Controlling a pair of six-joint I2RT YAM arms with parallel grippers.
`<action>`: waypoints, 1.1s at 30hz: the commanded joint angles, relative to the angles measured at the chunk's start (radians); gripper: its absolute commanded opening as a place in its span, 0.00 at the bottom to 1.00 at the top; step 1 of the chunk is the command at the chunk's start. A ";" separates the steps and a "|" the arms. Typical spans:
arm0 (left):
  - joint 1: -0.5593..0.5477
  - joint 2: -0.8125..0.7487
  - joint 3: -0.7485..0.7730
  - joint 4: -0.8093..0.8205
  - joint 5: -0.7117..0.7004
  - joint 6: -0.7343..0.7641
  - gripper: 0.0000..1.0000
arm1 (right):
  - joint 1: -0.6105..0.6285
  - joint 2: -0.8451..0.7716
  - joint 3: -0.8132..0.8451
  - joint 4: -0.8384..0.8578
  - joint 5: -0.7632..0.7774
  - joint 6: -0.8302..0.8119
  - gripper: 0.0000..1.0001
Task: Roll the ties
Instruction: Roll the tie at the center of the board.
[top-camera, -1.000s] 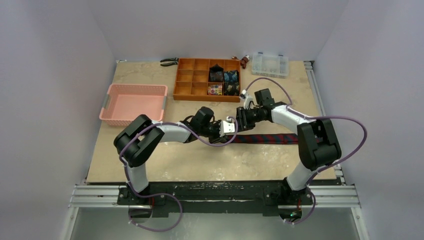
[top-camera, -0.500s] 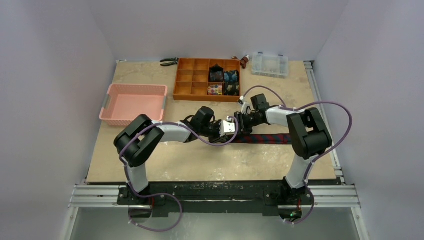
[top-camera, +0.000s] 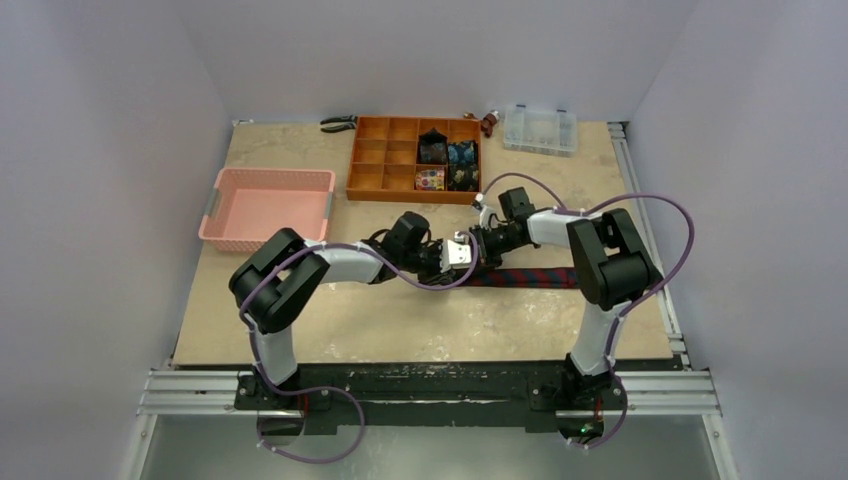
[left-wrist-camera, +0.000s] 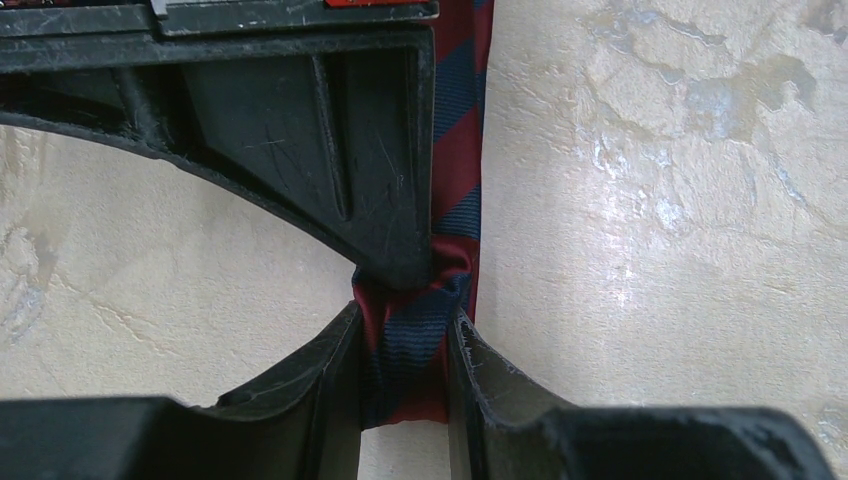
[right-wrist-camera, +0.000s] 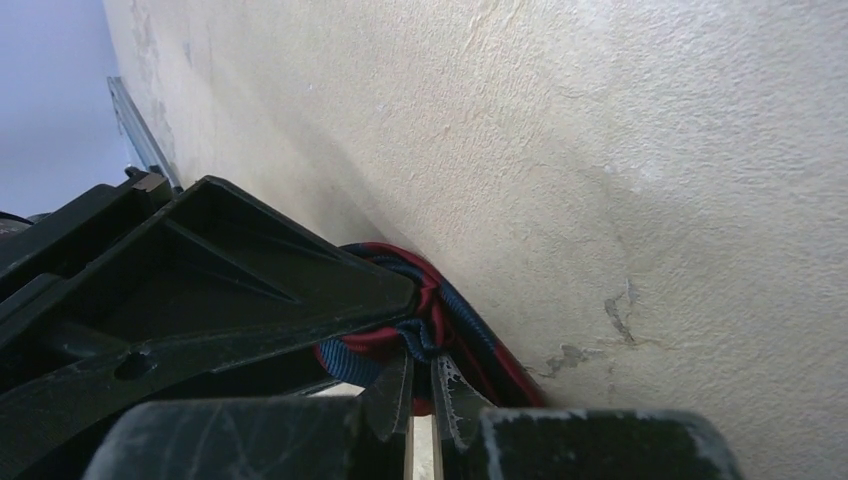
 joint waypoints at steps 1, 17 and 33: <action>0.007 0.061 -0.035 -0.122 -0.027 -0.018 0.03 | 0.009 0.035 0.030 -0.059 0.099 -0.102 0.00; 0.151 -0.310 -0.180 0.387 0.272 -0.516 1.00 | 0.015 0.034 0.067 -0.118 0.282 -0.289 0.00; 0.147 0.018 -0.274 0.860 0.210 -0.521 1.00 | 0.016 0.043 0.092 -0.195 0.265 -0.410 0.00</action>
